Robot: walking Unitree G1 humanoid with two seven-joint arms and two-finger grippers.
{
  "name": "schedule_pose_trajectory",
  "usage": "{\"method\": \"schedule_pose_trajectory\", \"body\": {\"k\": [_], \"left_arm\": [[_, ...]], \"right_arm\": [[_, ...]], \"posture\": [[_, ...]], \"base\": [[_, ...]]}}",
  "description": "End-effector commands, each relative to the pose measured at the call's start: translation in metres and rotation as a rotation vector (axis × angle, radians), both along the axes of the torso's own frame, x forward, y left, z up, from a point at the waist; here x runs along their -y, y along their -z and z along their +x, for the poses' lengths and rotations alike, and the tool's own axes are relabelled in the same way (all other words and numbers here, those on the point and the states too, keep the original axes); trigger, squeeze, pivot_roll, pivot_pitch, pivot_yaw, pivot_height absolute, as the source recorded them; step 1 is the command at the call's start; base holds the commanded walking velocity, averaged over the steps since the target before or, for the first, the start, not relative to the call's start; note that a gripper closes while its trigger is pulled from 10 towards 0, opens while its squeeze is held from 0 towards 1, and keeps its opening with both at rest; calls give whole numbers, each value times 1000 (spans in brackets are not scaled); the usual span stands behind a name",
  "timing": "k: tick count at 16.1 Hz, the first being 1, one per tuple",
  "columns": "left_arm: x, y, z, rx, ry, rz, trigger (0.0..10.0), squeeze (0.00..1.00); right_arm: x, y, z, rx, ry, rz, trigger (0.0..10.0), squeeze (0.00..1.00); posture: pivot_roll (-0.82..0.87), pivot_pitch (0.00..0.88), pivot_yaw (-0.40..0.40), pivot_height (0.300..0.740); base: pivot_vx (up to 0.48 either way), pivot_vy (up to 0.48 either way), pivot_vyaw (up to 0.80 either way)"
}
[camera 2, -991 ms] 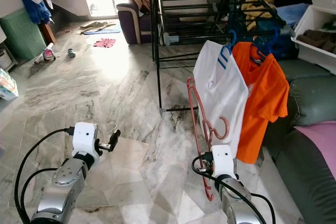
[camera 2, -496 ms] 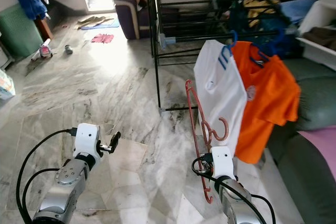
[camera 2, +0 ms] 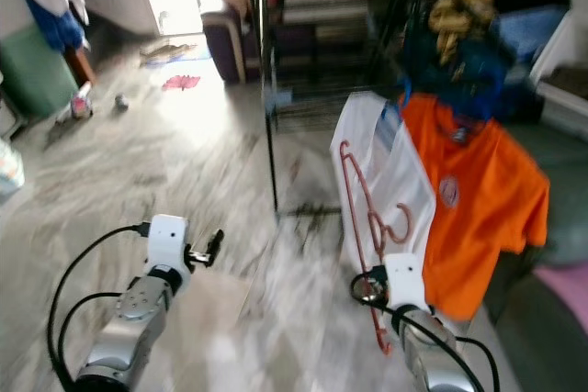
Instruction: Hang hanger
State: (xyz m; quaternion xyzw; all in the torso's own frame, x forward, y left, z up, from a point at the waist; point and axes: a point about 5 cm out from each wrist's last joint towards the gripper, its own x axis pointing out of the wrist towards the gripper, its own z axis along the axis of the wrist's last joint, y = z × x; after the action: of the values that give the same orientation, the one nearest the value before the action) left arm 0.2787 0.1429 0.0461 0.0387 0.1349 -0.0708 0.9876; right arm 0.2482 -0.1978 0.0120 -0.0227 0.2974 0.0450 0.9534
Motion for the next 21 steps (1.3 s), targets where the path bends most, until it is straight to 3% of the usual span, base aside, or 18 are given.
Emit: {"method": "schedule_pose_trajectory", "body": {"k": [1,6,13,17,21], "left_arm": [[-14,1,-1,-10,-51,29,10000,0],[-21,3,1,-25,-104,62,10000,0],[-25,2,3,-22,-152,86,10000,0],[-26,0,4,-14,-159,64,10000,0],[-16,-1,1,-12,-86,4,10000,0]], "right_arm": [[-10,-7,8,27,-28,4,10000,0],[-24,-7,9,34,-118,1,10000,0],[-25,-7,11,41,-104,-16,10000,0],[-12,-9,20,57,64,-104,10000,0],[-7,-12,25,67,183,-101,10000,0]], "posture": [[-43,0,27,740],[-39,0,20,740],[-41,0,25,740],[-33,0,24,740],[-17,0,19,740]], "base": [[431,0,0],[416,105,100],[269,205,557],[0,0,0],[0,0,0]]}}
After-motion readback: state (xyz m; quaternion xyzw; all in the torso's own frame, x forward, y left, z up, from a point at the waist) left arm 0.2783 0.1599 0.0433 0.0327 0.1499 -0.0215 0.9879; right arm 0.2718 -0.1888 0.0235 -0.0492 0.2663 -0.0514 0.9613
